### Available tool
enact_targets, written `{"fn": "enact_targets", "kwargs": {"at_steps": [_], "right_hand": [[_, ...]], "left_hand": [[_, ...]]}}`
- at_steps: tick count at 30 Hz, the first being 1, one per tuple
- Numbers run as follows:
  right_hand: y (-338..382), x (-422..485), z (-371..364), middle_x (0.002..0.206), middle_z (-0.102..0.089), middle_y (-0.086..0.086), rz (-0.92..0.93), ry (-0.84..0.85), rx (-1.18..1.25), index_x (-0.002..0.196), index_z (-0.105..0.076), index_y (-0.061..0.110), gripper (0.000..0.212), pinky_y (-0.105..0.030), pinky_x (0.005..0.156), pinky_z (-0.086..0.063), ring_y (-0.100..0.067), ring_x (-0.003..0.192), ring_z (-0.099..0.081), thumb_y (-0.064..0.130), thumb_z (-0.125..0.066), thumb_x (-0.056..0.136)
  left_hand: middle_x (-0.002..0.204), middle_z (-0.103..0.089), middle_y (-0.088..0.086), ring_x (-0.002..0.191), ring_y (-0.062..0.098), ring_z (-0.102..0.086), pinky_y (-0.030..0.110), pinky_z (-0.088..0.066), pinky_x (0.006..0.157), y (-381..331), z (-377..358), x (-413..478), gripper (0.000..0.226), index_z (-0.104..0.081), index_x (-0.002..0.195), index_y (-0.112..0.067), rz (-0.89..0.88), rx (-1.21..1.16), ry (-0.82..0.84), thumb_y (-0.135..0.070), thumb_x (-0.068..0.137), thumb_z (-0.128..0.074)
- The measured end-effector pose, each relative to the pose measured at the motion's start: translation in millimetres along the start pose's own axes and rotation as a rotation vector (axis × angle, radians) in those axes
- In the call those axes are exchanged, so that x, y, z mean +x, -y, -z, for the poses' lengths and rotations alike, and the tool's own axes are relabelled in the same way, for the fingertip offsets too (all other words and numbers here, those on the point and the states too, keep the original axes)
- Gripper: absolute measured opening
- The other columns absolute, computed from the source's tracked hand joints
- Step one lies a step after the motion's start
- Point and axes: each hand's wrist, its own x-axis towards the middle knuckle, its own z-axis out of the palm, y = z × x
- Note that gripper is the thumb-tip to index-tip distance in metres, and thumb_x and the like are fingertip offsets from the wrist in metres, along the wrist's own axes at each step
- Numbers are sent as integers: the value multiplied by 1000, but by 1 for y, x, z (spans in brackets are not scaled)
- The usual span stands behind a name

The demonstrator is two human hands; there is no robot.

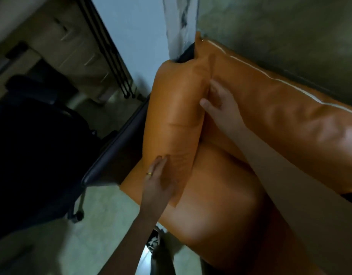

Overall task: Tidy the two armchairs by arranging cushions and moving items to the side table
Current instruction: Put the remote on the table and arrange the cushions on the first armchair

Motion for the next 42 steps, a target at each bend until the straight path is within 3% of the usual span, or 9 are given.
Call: {"fn": "enact_targets", "kwargs": {"at_steps": [3, 6, 11, 17, 21, 28, 34, 38, 42], "right_hand": [[-2, 22, 3, 152, -33, 7, 31, 60, -13, 155, -33, 25, 72, -44, 118, -35, -15, 143, -37, 43, -66, 94], [-4, 45, 9, 148, -40, 6, 87, 103, 20, 146, -39, 26, 65, -33, 114, -40, -3, 133, -44, 42, -70, 91], [-16, 72, 16, 143, -48, 0, 159, 220, 34, 131, -35, 25, 60, -29, 109, -44, 1, 128, -50, 37, -76, 88], [-23, 74, 7, 164, -29, -4, 59, 274, 188, 161, 2, 22, 111, -38, 122, -30, -12, 148, -34, 39, -79, 86], [-7, 84, 6, 149, -52, 6, 100, 274, 81, 154, -36, 22, 84, -38, 116, -39, -7, 135, -49, 44, -76, 85], [4, 59, -15, 94, -56, 27, 99, 226, -25, 134, -59, 25, 48, 0, 73, -39, 23, 81, -54, 36, -72, 89], [-18, 24, -54, 132, -61, -1, -44, 406, -157, 146, -49, 23, 60, -35, 103, -42, -22, 126, -54, 41, -68, 93], [-47, 10, -64, 153, -45, -8, -252, 457, -152, 159, -27, 19, 86, -30, 108, -35, -23, 137, -45, 49, -69, 91], [-70, 13, -70, 151, -46, -5, -239, 436, -160, 159, -25, 28, 77, -33, 109, -37, -20, 134, -47, 46, -64, 95]], "left_hand": [[161, -18, -16, 146, 15, -24, 31, -32, 109, 12, -26, -13, 92, -22, 151, -51, 231, -65, -144, -39, 80, -80], [165, -11, -2, 148, 26, -21, 42, -35, 108, 16, -53, -20, 122, -1, 152, -52, 412, -226, -198, -53, 67, -88], [161, -23, 0, 144, 22, -31, 38, -39, 106, 33, -79, -19, 138, 8, 154, -50, 508, -437, -269, -39, 62, -95], [146, -34, -23, 125, -3, -46, 13, -43, 93, 47, -85, -18, 135, 3, 152, -56, 476, -562, -280, -38, 62, -95], [133, -41, -32, 108, -19, -54, 5, -50, 77, 49, -70, -25, 126, -7, 154, -52, 469, -626, -300, -33, 65, -94], [123, -64, -22, 102, -13, -61, 4, -51, 71, 68, -7, -86, 102, -36, 151, -43, 508, -528, -279, -27, 67, -91], [118, -68, -16, 108, 4, -63, 21, -50, 79, 103, 63, -108, 92, -52, 142, -35, 560, -436, -331, -35, 59, -92], [118, -65, -14, 113, 10, -61, 17, -47, 81, 122, 69, -93, 88, -49, 145, -26, 526, -470, -420, -28, 68, -92], [124, -66, -8, 108, 5, -68, 17, -52, 83, 138, 58, -94, 97, -41, 149, -30, 510, -615, -595, -35, 66, -92]]}}
